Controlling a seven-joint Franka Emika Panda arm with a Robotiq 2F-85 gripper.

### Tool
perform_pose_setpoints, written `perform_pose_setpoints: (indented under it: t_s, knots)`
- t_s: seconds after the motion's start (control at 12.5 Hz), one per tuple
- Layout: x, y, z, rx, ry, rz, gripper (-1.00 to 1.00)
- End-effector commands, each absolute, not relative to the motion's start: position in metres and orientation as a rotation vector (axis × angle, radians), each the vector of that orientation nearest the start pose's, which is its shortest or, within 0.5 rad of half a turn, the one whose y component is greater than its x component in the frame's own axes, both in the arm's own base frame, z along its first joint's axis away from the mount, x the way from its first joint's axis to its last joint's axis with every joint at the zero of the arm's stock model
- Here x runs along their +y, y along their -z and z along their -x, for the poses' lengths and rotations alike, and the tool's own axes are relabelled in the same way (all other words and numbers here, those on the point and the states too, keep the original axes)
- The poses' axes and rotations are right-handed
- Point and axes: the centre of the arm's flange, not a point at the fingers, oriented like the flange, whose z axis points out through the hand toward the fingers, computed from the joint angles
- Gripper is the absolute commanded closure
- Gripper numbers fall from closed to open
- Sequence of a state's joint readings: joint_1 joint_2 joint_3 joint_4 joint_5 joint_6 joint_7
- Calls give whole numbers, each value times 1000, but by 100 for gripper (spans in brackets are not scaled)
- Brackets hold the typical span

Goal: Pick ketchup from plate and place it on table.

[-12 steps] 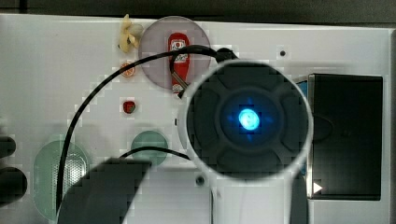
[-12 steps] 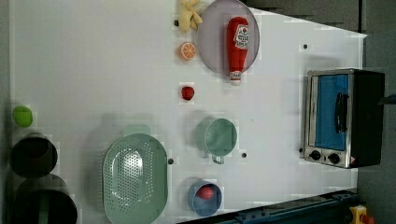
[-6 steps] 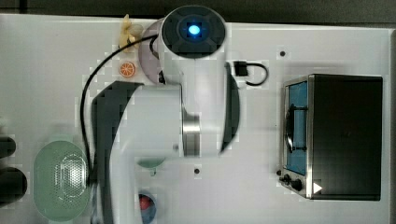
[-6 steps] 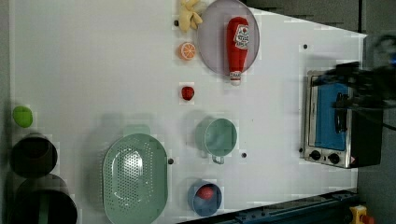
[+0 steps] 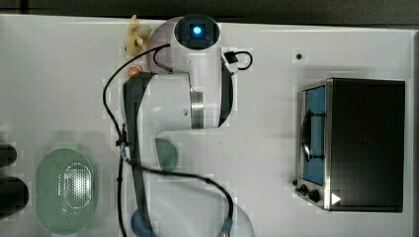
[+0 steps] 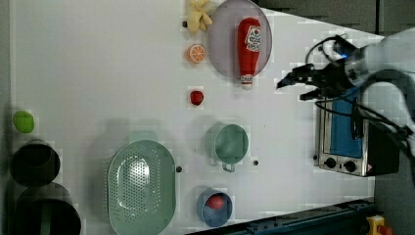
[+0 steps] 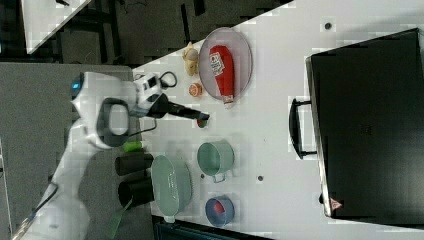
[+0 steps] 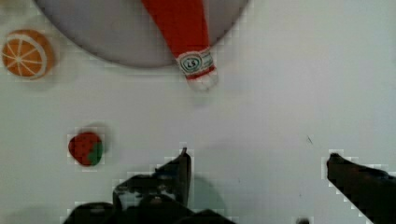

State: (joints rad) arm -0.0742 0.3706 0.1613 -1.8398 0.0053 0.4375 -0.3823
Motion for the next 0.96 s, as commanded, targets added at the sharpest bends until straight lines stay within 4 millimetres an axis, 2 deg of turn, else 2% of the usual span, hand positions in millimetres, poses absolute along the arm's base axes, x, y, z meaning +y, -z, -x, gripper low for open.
perform_pose_setpoints:
  t_s: [0.08, 0.48, 0.96]
  knots:
    - [63, -304, -633, 207, -137, 3128, -100]
    - [79, -247, -669, 8, 92, 3195, -100]
    - [80, -182, -679, -17, 196, 3157, -100]
